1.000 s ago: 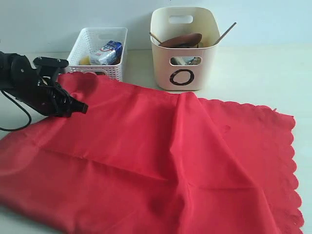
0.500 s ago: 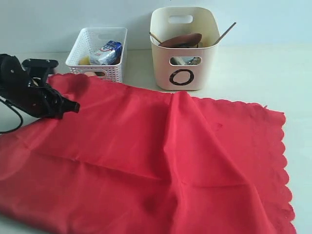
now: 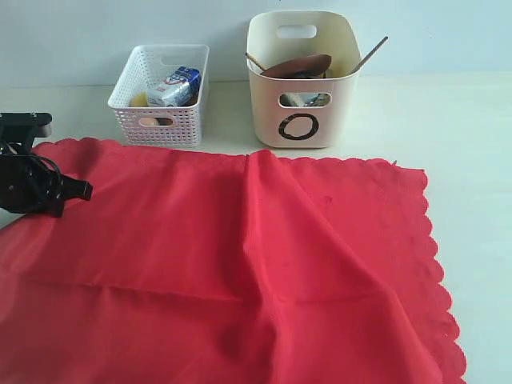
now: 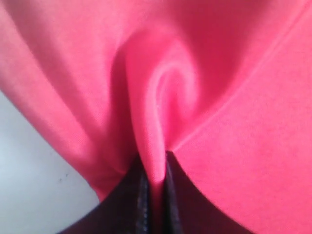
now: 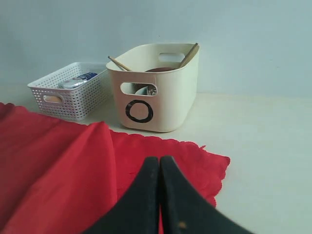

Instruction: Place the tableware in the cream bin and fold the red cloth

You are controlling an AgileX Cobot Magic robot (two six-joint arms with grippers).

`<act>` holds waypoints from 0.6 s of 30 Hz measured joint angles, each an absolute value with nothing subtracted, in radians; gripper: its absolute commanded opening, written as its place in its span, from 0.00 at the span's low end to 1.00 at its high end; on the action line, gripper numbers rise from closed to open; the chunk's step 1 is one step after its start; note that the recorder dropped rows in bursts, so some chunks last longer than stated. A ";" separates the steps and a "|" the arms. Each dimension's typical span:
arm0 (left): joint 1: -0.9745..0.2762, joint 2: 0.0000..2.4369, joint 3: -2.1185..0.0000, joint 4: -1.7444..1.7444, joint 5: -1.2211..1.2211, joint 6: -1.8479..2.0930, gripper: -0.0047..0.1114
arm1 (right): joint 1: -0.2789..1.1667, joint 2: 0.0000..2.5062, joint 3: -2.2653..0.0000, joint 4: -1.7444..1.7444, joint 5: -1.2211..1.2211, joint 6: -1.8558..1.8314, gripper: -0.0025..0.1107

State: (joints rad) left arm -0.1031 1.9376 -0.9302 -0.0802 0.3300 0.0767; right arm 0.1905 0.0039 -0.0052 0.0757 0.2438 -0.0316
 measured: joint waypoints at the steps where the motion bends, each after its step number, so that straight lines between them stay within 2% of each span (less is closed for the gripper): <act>1: -0.103 1.935 -0.926 -0.078 0.331 0.077 0.04 | 0.190 0.004 -0.005 0.076 0.244 -0.032 0.02; 18: -0.103 1.931 -0.914 -0.078 0.323 0.075 0.04 | 0.190 0.004 -0.005 0.076 0.244 -0.032 0.02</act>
